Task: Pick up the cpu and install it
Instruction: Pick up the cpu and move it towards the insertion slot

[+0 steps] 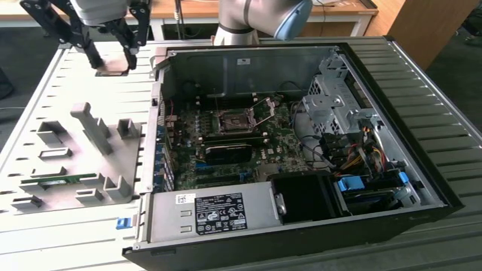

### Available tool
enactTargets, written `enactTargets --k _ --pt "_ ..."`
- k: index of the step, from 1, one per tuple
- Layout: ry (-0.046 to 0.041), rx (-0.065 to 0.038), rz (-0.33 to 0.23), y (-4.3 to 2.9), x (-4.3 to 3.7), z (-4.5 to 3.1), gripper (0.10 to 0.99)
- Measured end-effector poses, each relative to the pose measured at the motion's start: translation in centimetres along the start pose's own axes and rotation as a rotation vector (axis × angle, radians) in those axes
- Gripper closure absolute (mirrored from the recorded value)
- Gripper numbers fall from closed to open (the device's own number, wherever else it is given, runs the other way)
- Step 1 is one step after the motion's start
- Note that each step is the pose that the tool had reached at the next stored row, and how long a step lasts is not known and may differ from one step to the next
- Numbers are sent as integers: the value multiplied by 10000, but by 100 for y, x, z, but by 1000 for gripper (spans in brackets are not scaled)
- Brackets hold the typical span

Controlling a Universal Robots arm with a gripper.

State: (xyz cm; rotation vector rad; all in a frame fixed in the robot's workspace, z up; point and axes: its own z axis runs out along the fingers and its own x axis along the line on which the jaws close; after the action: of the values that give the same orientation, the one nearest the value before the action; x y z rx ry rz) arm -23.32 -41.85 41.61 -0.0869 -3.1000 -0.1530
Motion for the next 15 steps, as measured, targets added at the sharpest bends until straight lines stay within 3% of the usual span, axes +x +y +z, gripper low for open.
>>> enactTargets --k 9,15 --pt "-1 0 0 14 -239 3 545" --pt "0 0 0 25 -348 1 545"
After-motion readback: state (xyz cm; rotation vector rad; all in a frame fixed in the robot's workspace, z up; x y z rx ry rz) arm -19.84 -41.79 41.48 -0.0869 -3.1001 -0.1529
